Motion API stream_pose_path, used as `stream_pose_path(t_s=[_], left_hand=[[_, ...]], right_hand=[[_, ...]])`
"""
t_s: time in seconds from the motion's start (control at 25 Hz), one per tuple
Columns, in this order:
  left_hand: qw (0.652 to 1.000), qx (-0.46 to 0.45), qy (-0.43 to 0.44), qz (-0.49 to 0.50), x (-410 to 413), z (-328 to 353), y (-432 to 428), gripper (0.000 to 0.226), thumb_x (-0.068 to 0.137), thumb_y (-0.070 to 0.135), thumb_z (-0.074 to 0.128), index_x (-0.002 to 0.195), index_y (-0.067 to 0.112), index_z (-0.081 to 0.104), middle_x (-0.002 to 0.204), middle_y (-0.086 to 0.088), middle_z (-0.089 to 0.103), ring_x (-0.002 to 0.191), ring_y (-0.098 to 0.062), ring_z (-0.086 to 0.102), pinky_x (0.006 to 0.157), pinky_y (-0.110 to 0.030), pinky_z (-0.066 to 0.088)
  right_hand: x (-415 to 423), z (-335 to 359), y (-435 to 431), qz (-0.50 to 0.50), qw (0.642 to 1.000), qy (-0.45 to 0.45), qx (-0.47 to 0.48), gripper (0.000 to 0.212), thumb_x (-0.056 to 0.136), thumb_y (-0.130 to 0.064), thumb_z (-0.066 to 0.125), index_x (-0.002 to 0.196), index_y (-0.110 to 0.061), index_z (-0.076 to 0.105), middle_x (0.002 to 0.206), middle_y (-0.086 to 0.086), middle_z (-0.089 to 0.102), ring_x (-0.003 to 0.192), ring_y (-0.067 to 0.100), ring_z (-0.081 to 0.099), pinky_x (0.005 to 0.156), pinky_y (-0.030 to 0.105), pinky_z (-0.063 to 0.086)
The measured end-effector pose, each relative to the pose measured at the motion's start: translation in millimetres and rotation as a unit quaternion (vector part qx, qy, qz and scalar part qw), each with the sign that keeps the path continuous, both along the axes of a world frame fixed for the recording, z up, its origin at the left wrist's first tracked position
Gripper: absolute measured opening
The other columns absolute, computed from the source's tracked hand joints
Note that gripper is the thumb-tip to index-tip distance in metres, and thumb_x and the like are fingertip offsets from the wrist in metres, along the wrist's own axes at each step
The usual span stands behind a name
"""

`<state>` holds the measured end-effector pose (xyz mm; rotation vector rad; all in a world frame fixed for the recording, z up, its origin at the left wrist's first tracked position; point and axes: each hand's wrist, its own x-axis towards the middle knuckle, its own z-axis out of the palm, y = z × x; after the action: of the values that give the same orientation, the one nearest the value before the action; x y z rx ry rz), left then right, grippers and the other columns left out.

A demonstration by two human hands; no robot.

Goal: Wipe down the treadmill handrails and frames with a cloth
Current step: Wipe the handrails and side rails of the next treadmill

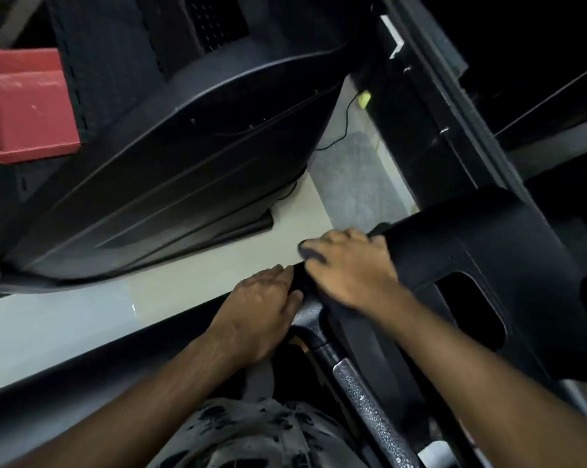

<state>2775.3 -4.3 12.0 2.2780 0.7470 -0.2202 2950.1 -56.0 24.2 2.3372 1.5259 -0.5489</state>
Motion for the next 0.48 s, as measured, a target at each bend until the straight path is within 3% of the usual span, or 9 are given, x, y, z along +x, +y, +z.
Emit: stream_pose_path(t_s=[0.12,0.2,0.28,0.4,0.48], left_hand=[[1.0,-0.012,0.003,-0.005,11.0,-1.5,-0.8,0.053,0.103,0.039,0.034,0.148,0.011,0.035,0.152,-0.007,0.041,0.141,-0.02,0.035,0.114,-0.027,0.025],[1.0,-0.017,-0.008,-0.012,17.9,-3.4,1.5,0.045,0.102,0.037,0.035,0.14,0.015,0.043,0.142,-0.006,0.051,0.134,-0.021,0.043,0.108,-0.026,0.03],[1.0,-0.01,-0.017,-0.017,23.7,-5.6,1.8,0.042,0.102,0.035,0.035,0.138,0.015,0.045,0.139,-0.006,0.052,0.133,-0.021,0.044,0.106,-0.025,0.028],[1.0,-0.018,-0.013,-0.018,28.3,-3.4,-0.6,0.054,0.104,0.037,0.034,0.151,0.012,0.03,0.156,-0.007,0.034,0.145,-0.017,0.027,0.116,-0.024,0.018],[0.999,-0.025,-0.02,-0.026,31.9,-1.4,0.5,0.052,0.103,0.037,0.033,0.15,0.013,0.032,0.155,-0.008,0.037,0.144,-0.017,0.03,0.116,-0.024,0.02]], right_hand=[[31.3,5.7,18.4,-0.132,0.984,-0.078,-0.094,0.053,0.094,-0.045,0.027,0.135,-0.024,0.054,0.137,0.01,0.05,0.123,0.034,0.041,0.101,0.057,0.031],[0.3,-2.7,-4.1,-0.036,0.995,-0.098,-0.004,0.052,0.091,-0.05,0.027,0.131,-0.03,0.054,0.134,0.006,0.052,0.122,0.032,0.042,0.099,0.054,0.031],[2.7,-2.8,-7.7,0.021,1.0,-0.021,0.008,0.051,0.091,-0.051,0.027,0.133,-0.036,0.052,0.135,0.002,0.053,0.123,0.03,0.044,0.098,0.052,0.033],[53.7,-0.2,19.9,-0.129,0.985,-0.067,-0.094,0.052,0.096,-0.046,0.026,0.134,-0.025,0.055,0.136,0.01,0.051,0.123,0.034,0.043,0.098,0.054,0.032],[38.0,-8.9,5.7,-0.072,0.991,-0.101,-0.043,0.054,0.094,-0.047,0.025,0.133,-0.027,0.055,0.136,0.009,0.052,0.124,0.034,0.042,0.102,0.056,0.03]])
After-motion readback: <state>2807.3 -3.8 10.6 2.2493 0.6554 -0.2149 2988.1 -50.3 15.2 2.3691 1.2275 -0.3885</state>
